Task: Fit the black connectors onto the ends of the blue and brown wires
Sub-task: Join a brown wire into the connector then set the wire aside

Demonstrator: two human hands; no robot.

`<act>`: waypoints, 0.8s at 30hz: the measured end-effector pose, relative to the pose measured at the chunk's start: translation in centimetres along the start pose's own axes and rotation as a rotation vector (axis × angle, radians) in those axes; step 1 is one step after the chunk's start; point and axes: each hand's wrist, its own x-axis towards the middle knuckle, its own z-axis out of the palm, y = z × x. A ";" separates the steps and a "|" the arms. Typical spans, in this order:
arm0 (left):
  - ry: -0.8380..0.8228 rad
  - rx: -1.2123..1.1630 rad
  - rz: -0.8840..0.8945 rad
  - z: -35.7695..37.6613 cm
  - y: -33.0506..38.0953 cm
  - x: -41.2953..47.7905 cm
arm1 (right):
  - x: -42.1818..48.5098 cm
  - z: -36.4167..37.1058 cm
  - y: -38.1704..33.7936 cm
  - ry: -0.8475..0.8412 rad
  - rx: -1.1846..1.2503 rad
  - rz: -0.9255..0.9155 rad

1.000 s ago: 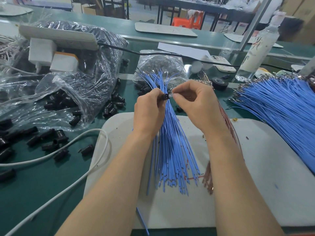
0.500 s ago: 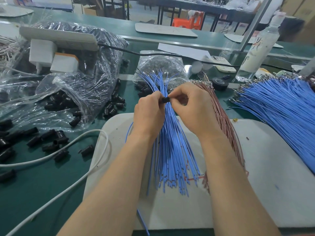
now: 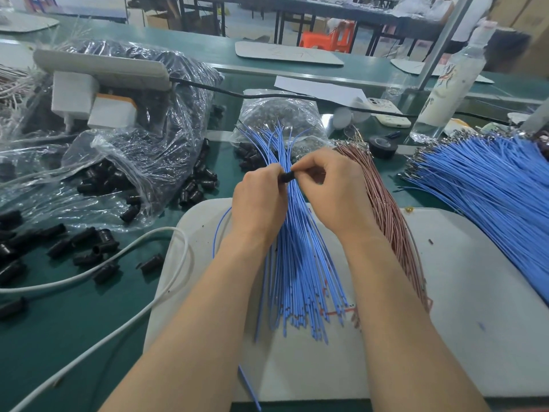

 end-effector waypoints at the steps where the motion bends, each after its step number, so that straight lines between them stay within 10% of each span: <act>1: 0.008 -0.021 -0.001 0.0 0.0 0.0 | 0.0 0.0 0.0 0.010 0.034 0.025; 24: 0.100 -0.315 0.021 0.4 -0.3 0.2 | -0.1 -1.2 -0.4 0.030 0.276 0.088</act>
